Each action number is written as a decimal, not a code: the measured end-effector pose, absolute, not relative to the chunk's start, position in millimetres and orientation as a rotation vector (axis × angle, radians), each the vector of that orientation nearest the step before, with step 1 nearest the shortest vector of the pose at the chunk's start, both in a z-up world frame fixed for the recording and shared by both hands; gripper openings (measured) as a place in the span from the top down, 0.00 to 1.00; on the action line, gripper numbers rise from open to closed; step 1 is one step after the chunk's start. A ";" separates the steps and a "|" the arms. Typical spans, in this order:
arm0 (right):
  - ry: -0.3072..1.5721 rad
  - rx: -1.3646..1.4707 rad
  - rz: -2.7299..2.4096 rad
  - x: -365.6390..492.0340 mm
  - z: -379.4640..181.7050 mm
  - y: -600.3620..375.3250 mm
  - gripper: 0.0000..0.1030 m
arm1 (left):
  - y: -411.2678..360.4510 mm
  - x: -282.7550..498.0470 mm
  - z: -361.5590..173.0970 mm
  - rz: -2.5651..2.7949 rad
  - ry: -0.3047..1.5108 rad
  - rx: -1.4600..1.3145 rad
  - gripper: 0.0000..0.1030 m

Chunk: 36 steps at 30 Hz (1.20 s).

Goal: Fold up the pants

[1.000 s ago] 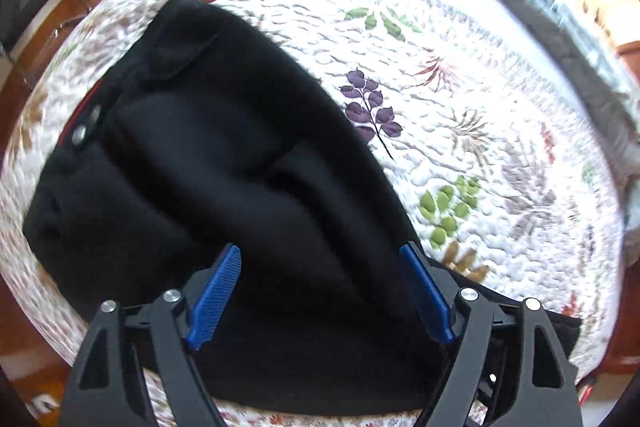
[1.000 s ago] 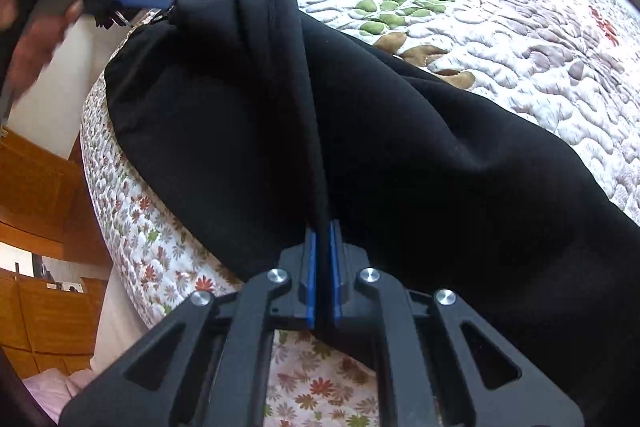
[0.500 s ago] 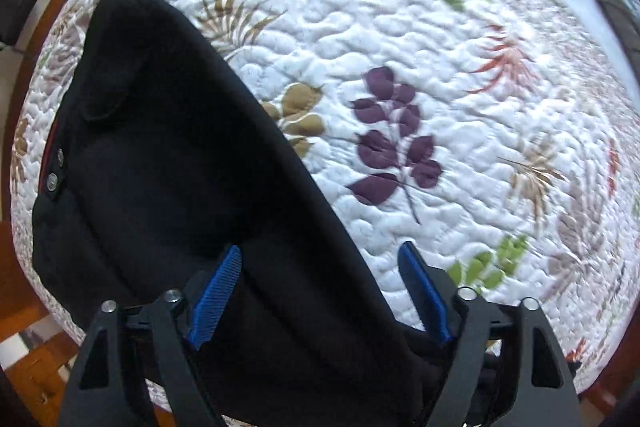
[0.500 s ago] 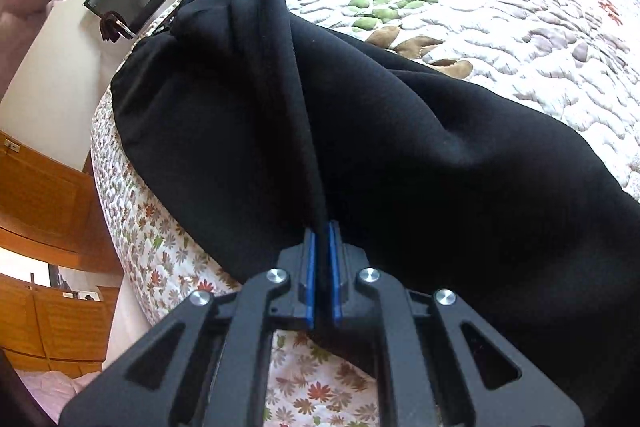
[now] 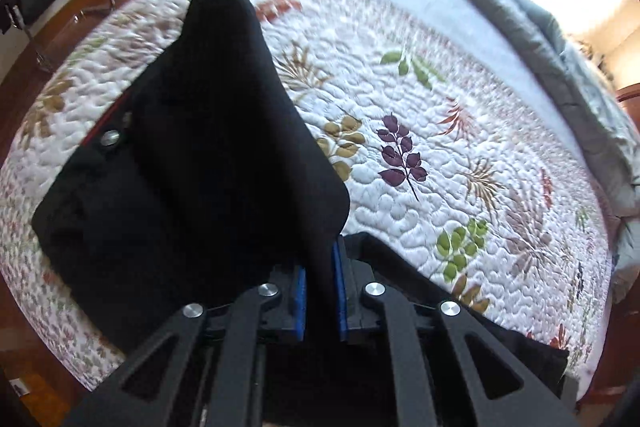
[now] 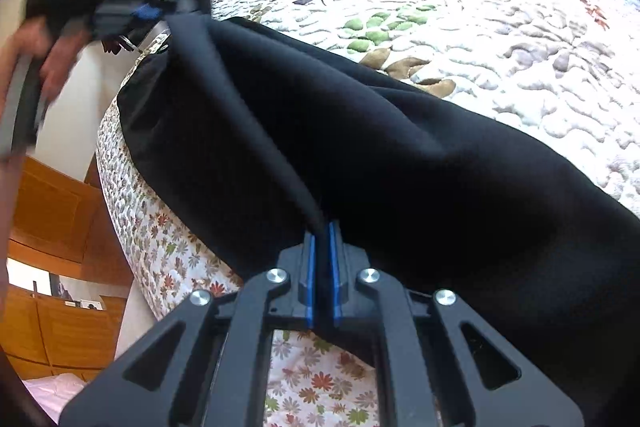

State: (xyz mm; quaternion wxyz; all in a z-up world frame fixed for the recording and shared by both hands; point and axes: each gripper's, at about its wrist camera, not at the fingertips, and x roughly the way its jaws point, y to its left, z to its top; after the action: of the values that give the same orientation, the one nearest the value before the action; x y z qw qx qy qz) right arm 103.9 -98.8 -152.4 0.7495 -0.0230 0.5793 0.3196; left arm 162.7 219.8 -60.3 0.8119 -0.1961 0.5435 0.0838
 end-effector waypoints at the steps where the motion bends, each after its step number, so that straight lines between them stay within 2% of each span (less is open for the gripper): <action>1: 1.264 -0.057 0.699 102.6 -151.4 -98.3 0.95 | 221.0 147.0 -56.1 0.182 1.127 -0.423 0.89; 8: 1.270 -0.108 0.681 92.4 -156.6 -92.7 0.94 | 240.0 56.0 -68.8 0.224 0.985 -0.501 0.93; 15: 1.287 -0.155 0.660 82.0 -165.1 -89.6 0.90 | 246.8 15.4 -117.6 0.249 0.983 -0.628 0.92; 18: 1.293 -0.153 0.658 80.4 -165.6 -90.9 0.87 | 256.2 9.3 -130.8 0.218 0.982 -0.682 0.86; 22: 1.299 -0.139 0.663 74.8 -161.5 -95.1 0.77 | 271.2 6.3 -141.6 0.194 0.988 -0.783 0.77; 24: 1.300 -0.144 0.663 72.3 -160.0 -95.9 0.74 | 273.6 10.8 -146.7 0.185 1.006 -0.784 0.77; 30: 1.321 -0.108 0.638 72.3 -158.4 -103.1 0.74 | 265.1 14.8 -149.2 0.195 1.059 -0.747 0.79; 34: 1.281 -0.014 0.589 68.4 -138.7 -143.7 0.59 | 264.4 7.4 -149.3 0.154 1.055 -0.785 0.77; 36: 1.264 0.073 0.520 67.6 -128.8 -183.0 0.59 | 269.9 6.5 -153.4 0.145 1.047 -0.823 0.77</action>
State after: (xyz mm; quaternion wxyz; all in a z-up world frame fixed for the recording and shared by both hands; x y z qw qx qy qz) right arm 67.6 -183.0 -128.8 0.7750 0.0339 0.5836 0.2400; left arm 6.5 269.9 -153.4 0.7839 -0.3813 0.4854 0.0670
